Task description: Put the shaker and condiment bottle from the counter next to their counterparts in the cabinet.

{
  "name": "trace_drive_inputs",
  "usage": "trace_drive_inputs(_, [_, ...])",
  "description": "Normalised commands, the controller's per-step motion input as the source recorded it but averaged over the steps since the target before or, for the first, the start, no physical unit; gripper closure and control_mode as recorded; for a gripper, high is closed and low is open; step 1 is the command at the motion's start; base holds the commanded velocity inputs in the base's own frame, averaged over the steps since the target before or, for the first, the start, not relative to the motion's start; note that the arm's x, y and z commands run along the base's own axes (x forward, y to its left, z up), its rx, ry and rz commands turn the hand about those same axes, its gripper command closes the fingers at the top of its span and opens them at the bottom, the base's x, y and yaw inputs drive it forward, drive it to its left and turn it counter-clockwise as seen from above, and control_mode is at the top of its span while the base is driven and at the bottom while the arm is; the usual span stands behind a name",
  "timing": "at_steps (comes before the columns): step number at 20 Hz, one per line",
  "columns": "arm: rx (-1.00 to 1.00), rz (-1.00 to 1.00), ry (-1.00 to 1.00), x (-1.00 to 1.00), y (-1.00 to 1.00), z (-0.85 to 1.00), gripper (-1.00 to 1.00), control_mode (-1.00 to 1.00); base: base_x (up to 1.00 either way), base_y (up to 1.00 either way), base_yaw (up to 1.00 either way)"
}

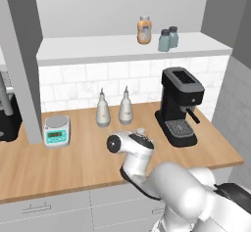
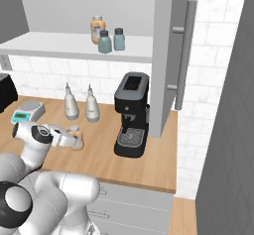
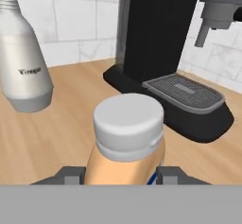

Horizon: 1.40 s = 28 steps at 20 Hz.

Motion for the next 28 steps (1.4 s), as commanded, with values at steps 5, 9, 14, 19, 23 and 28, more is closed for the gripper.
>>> trace_drive_inputs(5, [0.06, 0.0, -0.05, -0.2, -0.2, 0.91, 1.0, -1.0, 0.0, 0.0, 0.0])
trace_drive_inputs(9, [0.11, -0.01, -0.05, -0.29, -0.31, 0.95, 1.0, -1.0, 0.0, 0.0, 0.0])
trace_drive_inputs(14, [0.09, 0.0, -0.05, -0.23, -0.06, 0.93, 1.0, -1.0, 0.0, 0.0, 0.0])
trace_drive_inputs(19, [0.05, 0.0, -0.06, -0.26, -0.01, 0.7, 1.0, -1.0, 0.0, 0.0, 0.0])
trace_drive_inputs(23, [0.01, 0.0, -0.09, -0.14, 0.0, 0.66, 1.0, -1.0, 0.0, 0.0, 0.0])
trace_drive_inputs(28, [0.0, 0.0, -0.1, -0.01, 0.0, 0.67, 1.0, -1.0, 0.0, 0.0, 0.0])
